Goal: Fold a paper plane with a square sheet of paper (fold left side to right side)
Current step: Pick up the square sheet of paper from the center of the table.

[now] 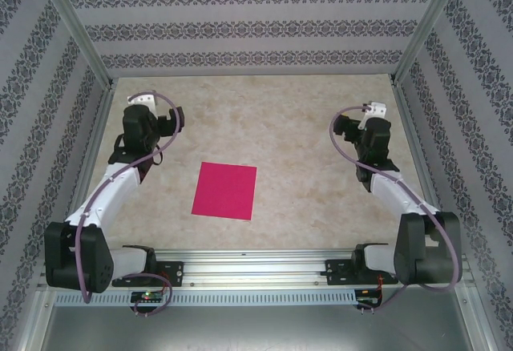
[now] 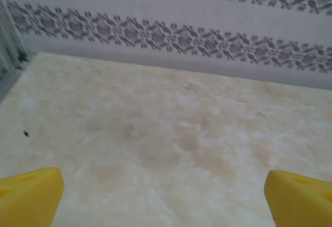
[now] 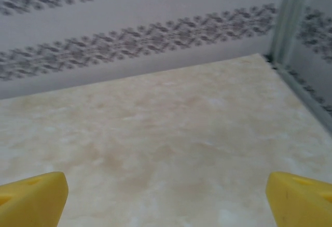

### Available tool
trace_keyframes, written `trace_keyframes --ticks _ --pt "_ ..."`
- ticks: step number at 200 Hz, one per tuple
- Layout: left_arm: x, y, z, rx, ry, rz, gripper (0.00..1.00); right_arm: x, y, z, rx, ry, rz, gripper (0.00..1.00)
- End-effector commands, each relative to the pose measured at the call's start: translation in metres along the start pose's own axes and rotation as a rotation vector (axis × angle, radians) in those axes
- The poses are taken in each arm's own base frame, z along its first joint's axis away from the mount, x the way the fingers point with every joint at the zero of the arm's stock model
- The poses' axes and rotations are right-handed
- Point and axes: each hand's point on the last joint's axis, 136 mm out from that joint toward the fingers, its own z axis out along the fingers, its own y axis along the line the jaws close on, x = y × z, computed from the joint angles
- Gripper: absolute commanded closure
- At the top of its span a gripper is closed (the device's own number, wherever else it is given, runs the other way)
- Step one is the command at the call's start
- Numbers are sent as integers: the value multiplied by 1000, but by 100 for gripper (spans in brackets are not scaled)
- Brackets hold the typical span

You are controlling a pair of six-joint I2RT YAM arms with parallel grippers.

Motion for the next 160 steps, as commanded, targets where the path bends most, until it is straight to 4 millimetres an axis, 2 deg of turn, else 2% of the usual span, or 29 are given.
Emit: trace_keyframes --ticks 1,29,48,77,92,113,160 --pt "94 -25 -24 56 434 -71 0 35 46 -13 -109 222 62 2" --pt "142 -57 -51 117 630 -130 5 60 108 -28 -254 372 122 2" --pt "179 -86 -71 205 778 -133 10 86 150 -40 -352 491 115 2" --pt "218 -102 -96 232 934 -122 15 131 200 -59 -430 652 9 6" --pt "233 -102 -101 230 980 -134 15 151 217 -62 -442 715 -40 8" --pt "250 -104 -103 247 1033 -170 15 167 236 -58 -449 761 -80 10" --pt "278 -105 -98 248 1095 -234 14 199 261 -40 -407 825 -146 12"
